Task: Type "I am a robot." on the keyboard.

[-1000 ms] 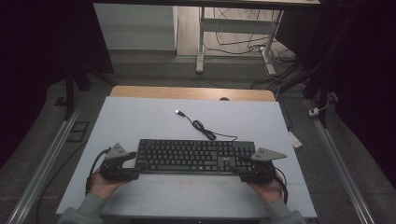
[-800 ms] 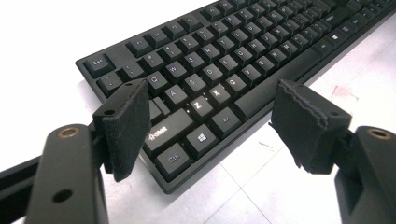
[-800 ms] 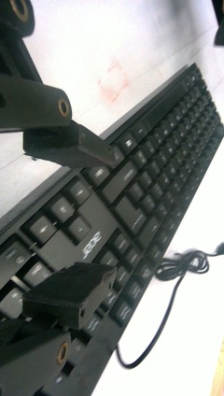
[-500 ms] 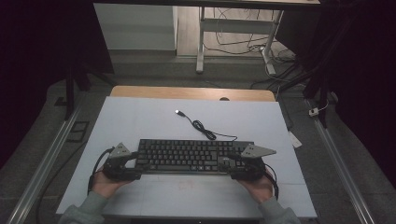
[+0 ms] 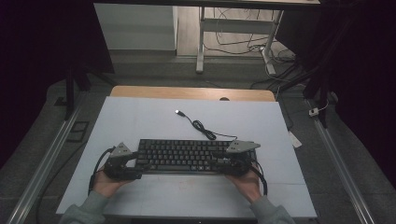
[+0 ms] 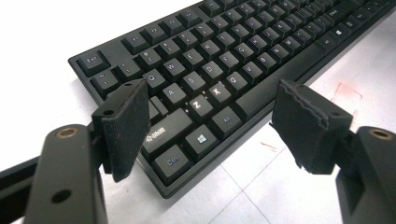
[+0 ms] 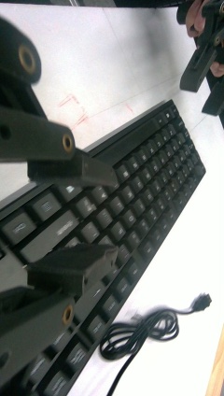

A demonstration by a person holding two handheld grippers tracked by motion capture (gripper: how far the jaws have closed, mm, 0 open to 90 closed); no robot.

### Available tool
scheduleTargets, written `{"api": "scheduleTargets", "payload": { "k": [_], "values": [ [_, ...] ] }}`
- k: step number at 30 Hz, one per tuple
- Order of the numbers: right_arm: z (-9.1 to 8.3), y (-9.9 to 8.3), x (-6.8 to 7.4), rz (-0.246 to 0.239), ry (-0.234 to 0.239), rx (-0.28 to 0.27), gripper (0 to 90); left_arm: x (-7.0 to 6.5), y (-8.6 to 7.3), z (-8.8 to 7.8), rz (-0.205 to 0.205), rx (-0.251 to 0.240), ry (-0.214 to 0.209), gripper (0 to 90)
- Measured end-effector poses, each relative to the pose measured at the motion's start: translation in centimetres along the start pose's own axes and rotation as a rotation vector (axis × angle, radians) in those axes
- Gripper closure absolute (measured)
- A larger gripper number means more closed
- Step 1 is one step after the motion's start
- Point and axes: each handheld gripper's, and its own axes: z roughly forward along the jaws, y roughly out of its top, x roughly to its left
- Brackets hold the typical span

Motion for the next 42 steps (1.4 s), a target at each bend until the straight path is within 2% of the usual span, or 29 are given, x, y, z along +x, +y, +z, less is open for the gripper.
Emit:
{"api": "scheduleTargets", "payload": {
  "k": [8, 10, 21, 42],
  "values": [
    [1.6, 1.0, 0.8, -0.015, 0.033, 0.035, 86.4, 0.0, 0.0, 0.0, -0.005, -0.001, 0.002, 27.6],
    [2.1, 1.3, 1.0, -0.020, 0.038, 0.044, 89.7, 0.0, 0.0, 0.0, -0.006, 0.000, 0.003, 27.6],
    [5.3, 1.6, 1.7, -0.042, 0.063, 0.122, 90.0, 0.1, 0.0, 0.2, -0.004, 0.006, 0.003, 27.7],
    [9.2, 2.2, 2.7, -0.087, 0.063, 0.172, 90.0, 0.0, -0.1, 0.3, -0.005, 0.018, 0.009, 28.0]
  ]
}}
